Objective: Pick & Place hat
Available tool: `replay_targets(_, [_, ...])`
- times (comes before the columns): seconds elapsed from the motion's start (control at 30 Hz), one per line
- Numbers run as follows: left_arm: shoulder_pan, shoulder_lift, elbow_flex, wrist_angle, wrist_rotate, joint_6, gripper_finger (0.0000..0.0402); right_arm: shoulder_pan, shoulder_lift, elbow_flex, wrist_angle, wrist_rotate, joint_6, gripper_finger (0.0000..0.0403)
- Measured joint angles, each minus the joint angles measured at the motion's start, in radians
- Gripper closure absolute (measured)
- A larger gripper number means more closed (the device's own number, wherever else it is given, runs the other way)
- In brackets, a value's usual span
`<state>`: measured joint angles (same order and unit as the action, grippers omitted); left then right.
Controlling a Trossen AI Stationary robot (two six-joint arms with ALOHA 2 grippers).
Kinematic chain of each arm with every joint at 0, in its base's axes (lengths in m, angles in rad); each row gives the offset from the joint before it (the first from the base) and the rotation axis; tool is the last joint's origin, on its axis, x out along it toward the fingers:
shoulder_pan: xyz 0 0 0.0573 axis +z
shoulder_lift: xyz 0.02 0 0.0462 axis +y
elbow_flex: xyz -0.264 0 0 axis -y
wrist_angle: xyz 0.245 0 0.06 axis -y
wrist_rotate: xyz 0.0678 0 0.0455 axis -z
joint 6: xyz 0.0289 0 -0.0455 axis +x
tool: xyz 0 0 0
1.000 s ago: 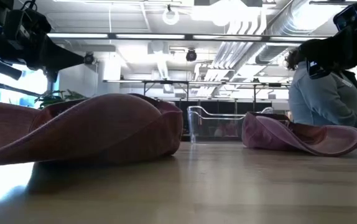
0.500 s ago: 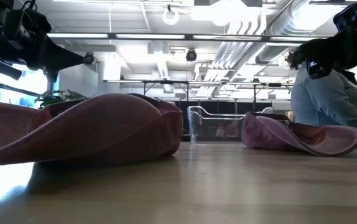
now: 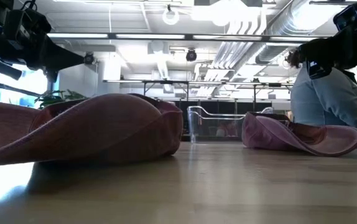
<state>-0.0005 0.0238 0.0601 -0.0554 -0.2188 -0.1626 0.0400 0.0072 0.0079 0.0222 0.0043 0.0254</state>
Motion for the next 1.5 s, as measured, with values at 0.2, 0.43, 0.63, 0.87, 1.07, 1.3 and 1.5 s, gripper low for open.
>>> replay_targets(0.2, [0.000, 0.000, 0.000, 0.084, -0.067, 0.001, 0.0401, 0.000, 0.000, 0.000, 0.000, 0.000, 0.000, 0.0391])
replay_targets(0.43, [0.000, 0.000, 0.000, 0.122, -0.107, 0.019, 0.0401, 0.000, 0.000, 0.000, 0.000, 0.000, 0.000, 0.0391])
replay_targets(0.63, [0.000, 0.000, 0.000, 0.120, -0.121, 0.030, 0.0401, 0.000, 0.000, 0.000, 0.000, 0.000, 0.000, 0.0391])
replay_targets(0.87, [0.000, 0.021, 0.000, 0.176, -0.121, 0.005, 0.0401, 0.000, 0.000, 0.000, 0.000, 0.000, 0.000, 0.0391])
replay_targets(1.07, [0.000, 0.145, 0.110, 0.176, -0.240, -0.117, 0.0401, 0.000, 0.000, 0.000, 0.000, 0.000, 0.000, 0.0391])
replay_targets(1.3, [0.000, 0.475, 0.449, -0.062, -0.218, -0.166, 0.0402, 0.000, 0.000, 0.000, 0.000, 0.000, 0.000, 0.0391])
replay_targets(1.5, [0.000, 0.784, 0.772, -0.407, 0.096, -0.126, 0.0402, 0.000, 0.000, 0.000, 0.000, 0.000, 0.000, 0.0391])
